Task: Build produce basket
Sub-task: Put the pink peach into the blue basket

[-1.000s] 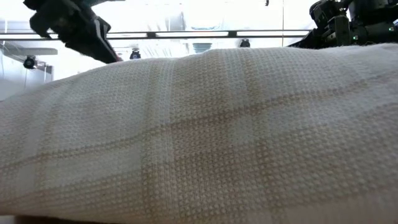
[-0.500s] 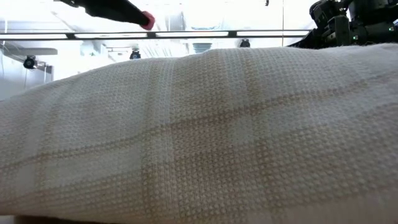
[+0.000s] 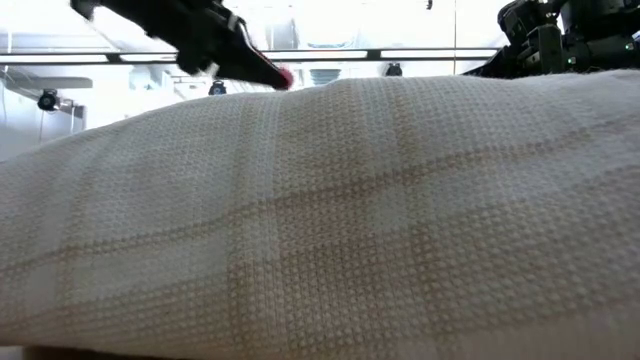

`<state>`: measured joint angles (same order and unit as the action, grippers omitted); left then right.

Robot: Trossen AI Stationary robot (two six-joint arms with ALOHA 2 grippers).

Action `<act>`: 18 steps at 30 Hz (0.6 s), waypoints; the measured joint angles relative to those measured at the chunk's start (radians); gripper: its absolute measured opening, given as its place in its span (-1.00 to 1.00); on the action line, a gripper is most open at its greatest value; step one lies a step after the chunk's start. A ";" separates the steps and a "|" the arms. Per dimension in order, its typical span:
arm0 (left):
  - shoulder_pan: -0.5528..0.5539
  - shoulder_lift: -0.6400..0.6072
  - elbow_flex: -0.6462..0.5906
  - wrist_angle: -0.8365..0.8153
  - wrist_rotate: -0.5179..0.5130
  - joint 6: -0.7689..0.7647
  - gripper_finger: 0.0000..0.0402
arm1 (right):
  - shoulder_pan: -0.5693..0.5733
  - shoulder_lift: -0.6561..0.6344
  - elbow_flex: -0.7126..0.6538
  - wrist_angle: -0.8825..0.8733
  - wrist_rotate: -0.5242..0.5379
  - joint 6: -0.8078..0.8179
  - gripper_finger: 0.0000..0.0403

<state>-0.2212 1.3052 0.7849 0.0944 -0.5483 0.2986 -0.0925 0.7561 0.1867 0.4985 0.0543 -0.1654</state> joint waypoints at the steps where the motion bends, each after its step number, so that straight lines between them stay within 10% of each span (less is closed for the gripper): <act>1: 0.019 0.019 0.000 0.029 0.031 0.006 -0.82 | 0.000 0.000 0.000 0.000 0.000 0.000 -0.96; 18: 0.280 0.294 0.151 0.123 0.425 0.056 -0.82 | 0.000 0.000 0.000 0.000 0.000 -0.003 -0.96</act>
<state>0.0593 1.5987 0.9363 0.2175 -0.1233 0.3548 -0.0925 0.7559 0.1867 0.4980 0.0544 -0.1680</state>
